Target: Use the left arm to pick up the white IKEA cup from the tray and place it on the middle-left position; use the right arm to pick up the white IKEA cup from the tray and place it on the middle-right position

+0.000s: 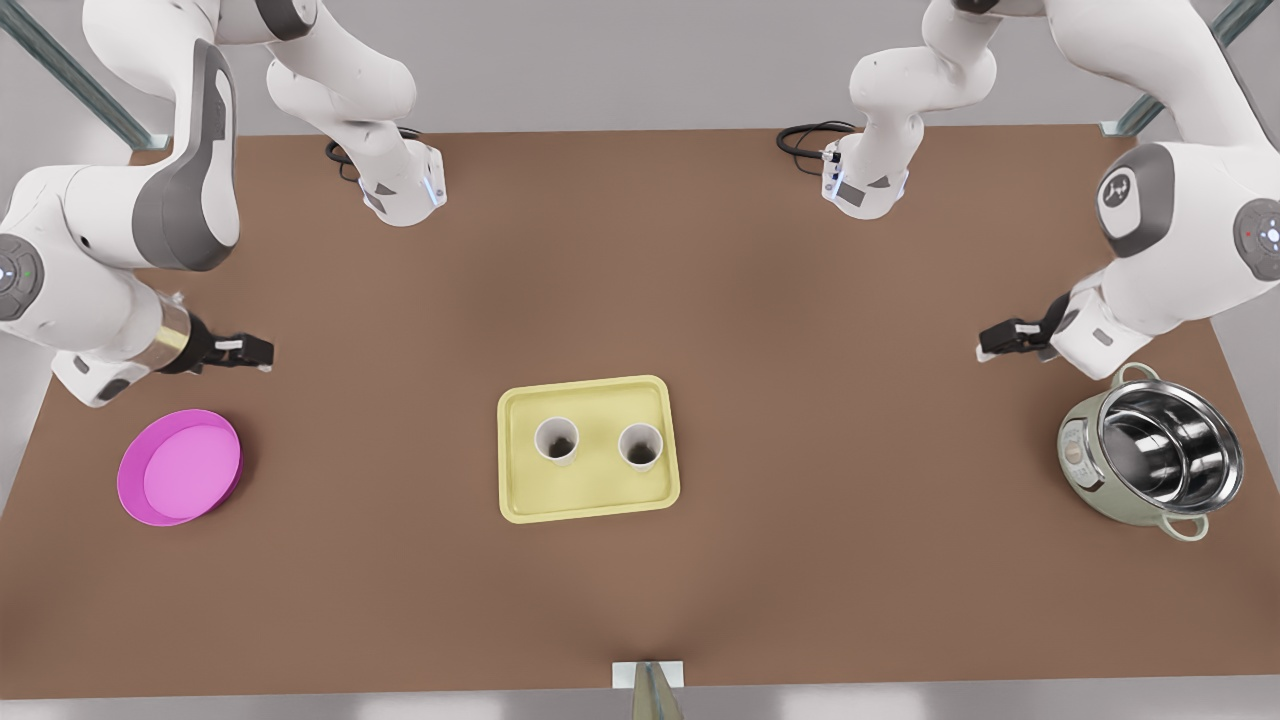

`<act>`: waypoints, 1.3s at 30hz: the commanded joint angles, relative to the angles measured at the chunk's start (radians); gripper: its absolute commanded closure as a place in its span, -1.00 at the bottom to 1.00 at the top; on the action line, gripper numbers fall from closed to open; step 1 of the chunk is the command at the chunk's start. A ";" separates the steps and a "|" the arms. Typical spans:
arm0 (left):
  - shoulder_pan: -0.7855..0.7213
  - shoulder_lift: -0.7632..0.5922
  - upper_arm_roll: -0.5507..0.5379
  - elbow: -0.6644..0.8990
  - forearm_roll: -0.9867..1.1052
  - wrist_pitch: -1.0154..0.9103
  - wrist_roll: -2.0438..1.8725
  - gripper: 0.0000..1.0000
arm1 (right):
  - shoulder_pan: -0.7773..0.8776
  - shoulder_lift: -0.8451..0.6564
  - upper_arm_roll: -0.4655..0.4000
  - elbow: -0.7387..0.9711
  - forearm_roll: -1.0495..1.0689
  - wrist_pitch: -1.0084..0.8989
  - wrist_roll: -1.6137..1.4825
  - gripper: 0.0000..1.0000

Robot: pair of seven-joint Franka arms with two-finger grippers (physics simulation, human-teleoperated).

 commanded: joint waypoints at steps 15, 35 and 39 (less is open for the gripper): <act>-0.510 0.310 0.000 -0.009 0.116 0.456 -0.657 -1.00 | 0.305 0.165 0.013 0.001 0.049 0.260 0.392 -1.00; -0.682 0.679 0.012 0.321 0.187 0.551 -0.881 -1.00 | 0.535 0.522 -0.022 0.024 0.024 0.630 0.651 -1.00; -0.681 0.735 0.012 0.318 0.182 0.602 -0.878 -1.00 | 0.506 0.464 -0.024 -0.060 0.024 0.625 0.616 -1.00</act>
